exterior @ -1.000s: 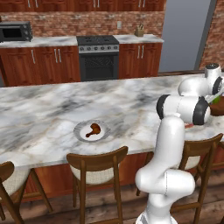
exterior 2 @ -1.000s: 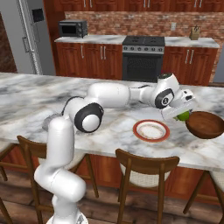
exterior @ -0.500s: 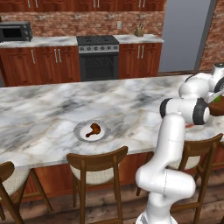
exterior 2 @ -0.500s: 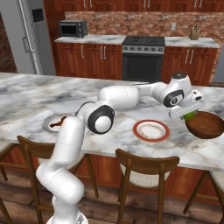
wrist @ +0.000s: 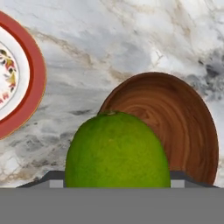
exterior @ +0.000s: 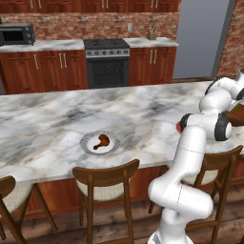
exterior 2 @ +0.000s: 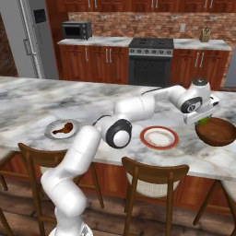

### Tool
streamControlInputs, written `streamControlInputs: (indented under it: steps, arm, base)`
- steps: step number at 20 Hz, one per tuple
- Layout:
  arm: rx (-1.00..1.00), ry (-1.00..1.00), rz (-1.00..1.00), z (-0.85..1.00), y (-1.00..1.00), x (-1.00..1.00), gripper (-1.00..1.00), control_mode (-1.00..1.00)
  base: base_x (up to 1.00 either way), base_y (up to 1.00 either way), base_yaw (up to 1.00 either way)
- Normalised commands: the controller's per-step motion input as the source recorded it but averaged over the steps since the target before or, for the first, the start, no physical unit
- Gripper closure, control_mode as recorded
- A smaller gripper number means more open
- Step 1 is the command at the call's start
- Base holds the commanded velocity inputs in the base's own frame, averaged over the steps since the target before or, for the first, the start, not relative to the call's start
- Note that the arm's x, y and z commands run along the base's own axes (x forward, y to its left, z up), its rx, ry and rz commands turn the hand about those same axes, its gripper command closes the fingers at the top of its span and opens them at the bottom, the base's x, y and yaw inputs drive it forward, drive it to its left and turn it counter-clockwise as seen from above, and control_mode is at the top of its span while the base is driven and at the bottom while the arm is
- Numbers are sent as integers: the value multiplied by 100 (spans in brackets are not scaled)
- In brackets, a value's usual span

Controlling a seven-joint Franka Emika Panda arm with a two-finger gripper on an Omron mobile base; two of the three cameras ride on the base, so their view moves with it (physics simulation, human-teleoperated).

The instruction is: Pick the chicken drumstick and lime from their plates and place them in the bowl. Then put the bowl in the fridge.

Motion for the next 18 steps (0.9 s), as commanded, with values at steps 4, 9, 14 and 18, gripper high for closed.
streamControlInputs:
  steps: [4, 9, 14, 18]
  arm:
    - [0, 0, 11, -25, -5, 19, 100, -100]
    - [-2, 6, 10, -31, -4, 9, 100, -100]
    - [0, 10, 8, -21, -10, 25, 100, -100]
    - [0, 12, 6, -14, -11, 29, 100, -100]
  base:
    - [0, 0, 0]
    - [0, 0, 0]
    - [0, 0, 0]
    - [0, 0, 0]
